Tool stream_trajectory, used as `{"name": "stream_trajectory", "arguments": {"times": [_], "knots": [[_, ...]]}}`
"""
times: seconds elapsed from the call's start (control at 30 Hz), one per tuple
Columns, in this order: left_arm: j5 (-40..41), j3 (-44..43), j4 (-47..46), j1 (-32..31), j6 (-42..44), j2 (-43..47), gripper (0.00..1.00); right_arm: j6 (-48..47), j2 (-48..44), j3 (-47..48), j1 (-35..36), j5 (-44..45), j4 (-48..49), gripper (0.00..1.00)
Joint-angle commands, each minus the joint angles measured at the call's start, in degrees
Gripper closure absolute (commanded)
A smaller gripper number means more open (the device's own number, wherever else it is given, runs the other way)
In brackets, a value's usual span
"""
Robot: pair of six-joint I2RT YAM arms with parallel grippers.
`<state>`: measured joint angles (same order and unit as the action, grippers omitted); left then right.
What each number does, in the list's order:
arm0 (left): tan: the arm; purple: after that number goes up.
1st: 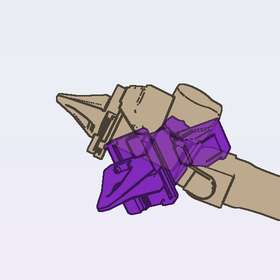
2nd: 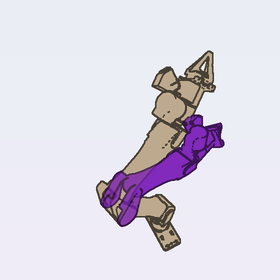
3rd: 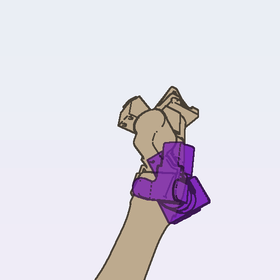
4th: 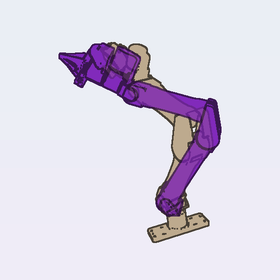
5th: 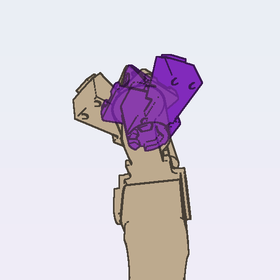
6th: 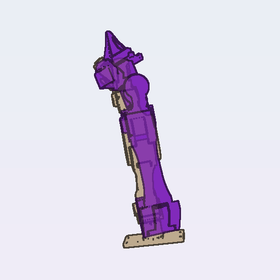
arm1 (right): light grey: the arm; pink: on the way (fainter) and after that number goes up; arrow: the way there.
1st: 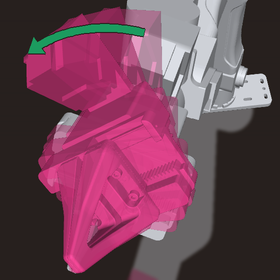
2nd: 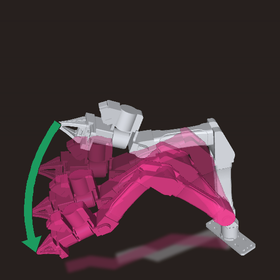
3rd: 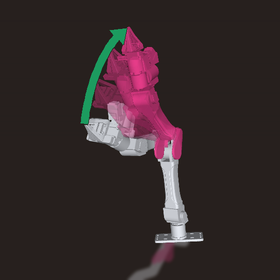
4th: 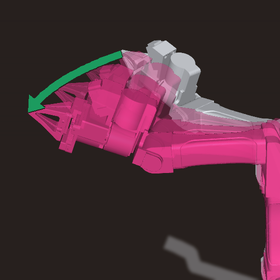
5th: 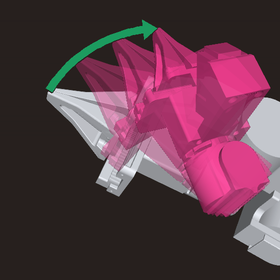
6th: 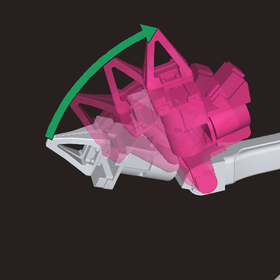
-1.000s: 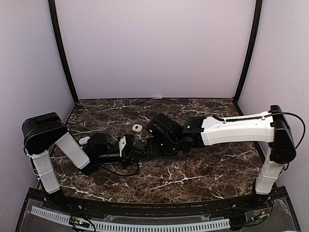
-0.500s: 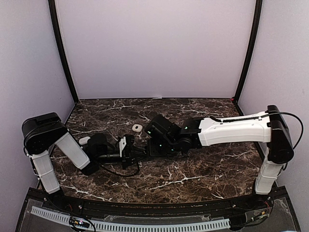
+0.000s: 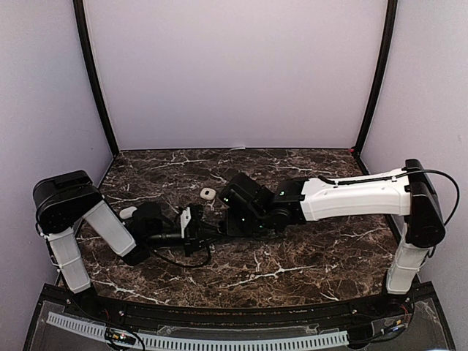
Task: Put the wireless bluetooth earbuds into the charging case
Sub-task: Adjust the right earbud in the right side groove of the charging case.
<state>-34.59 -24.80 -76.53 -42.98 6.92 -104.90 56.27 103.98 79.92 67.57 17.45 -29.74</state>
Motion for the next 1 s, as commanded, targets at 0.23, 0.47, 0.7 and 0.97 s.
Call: {"name": "stream_trajectory", "arguments": {"times": [0.23, 0.47, 0.7, 0.97], "knots": [[-0.1, 0.9, -1.3, -0.3, 0.2, 2.5, 1.0, 0.7, -2.5, -0.6, -0.4, 1.4, 0.9, 0.57], [0.0, 0.9, -1.5, -0.3, 0.0, 2.6, 1.0, 0.6, -3.0, -0.9, -0.7, 1.5, 0.7, 0.58], [0.0, 1.0, -1.6, -0.3, -0.1, 2.6, 1.0, 0.3, -3.3, -1.4, -0.9, 1.5, 0.9, 0.58], [0.0, 1.0, -1.8, -0.3, -0.2, 2.6, 1.0, -1.6, -2.8, -1.3, -0.9, -0.7, 2.4, 0.53]]}}
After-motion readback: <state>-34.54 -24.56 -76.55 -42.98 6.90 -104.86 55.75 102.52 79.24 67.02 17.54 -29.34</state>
